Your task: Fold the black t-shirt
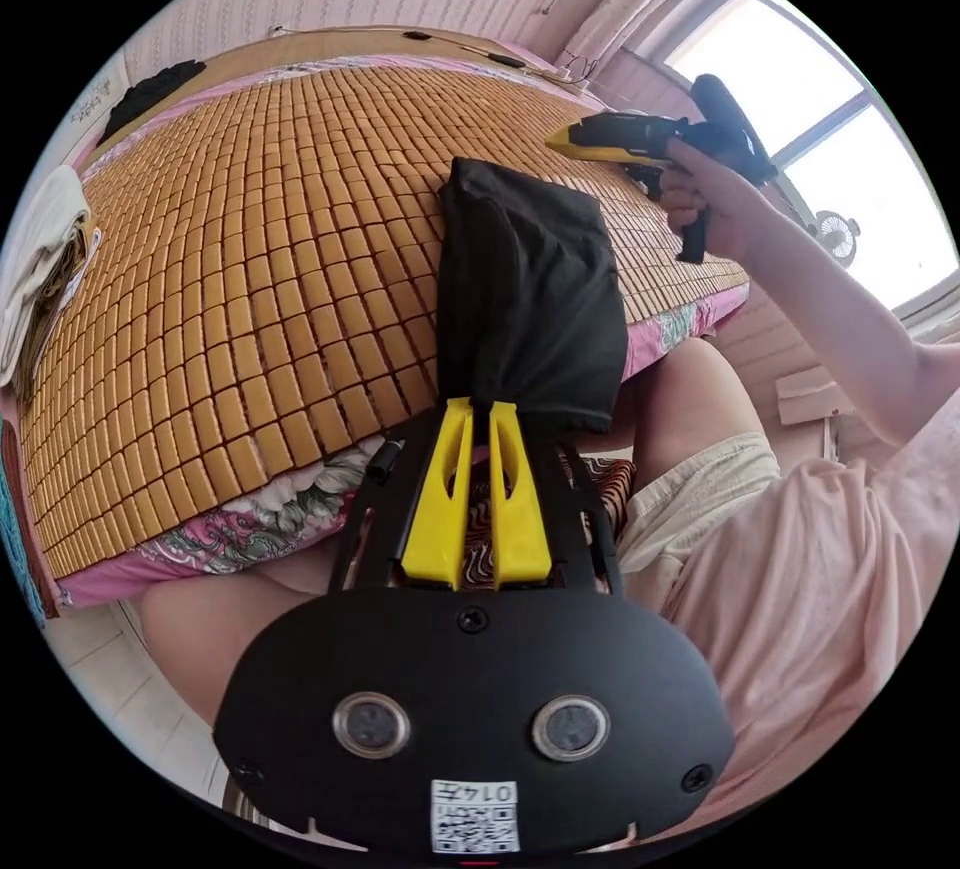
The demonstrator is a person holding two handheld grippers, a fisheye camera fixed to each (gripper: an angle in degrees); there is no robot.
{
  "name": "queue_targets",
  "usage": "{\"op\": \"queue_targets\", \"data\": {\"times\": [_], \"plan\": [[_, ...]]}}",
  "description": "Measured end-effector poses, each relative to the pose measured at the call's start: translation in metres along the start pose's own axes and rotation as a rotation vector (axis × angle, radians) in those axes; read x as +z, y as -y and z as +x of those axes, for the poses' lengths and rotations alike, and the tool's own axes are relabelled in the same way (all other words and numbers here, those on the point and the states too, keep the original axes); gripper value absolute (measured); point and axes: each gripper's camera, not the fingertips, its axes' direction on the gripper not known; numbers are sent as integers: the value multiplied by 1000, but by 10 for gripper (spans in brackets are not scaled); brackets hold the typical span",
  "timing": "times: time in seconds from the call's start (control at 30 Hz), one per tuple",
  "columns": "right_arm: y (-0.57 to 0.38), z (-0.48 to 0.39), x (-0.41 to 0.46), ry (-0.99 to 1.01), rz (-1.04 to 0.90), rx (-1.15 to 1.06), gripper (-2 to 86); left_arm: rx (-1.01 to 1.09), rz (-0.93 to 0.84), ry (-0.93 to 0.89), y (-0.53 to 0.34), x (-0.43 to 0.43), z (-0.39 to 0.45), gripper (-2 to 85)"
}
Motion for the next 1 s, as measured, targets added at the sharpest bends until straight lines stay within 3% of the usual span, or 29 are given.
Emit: {"op": "queue_targets", "data": {"times": [0.17, 0.43, 0.53, 0.7, 0.87, 1.0], "plan": [[-41, -74, 105, -52, -220, -218, 6, -80, 14, -20, 0, -16, 2, 34], [-32, -123, 217, -166, -324, -320, 4, -98, 6, 24, -4, -30, 28, 44], [-25, -129, 206, -184, -306, -336, 4, -78, -21, 81, 0, -32, 46, 59], [-16, -117, 160, -166, -209, -150, 3, -103, 4, 249, 36, -30, 84, 83], [-7, -119, 149, -198, -221, 60, -6, -273, 170, 504, 78, -45, 143, 8], [-5, -143, 138, -158, -218, 38, -9, -392, 130, 739, 95, -47, 172, -5]]}}
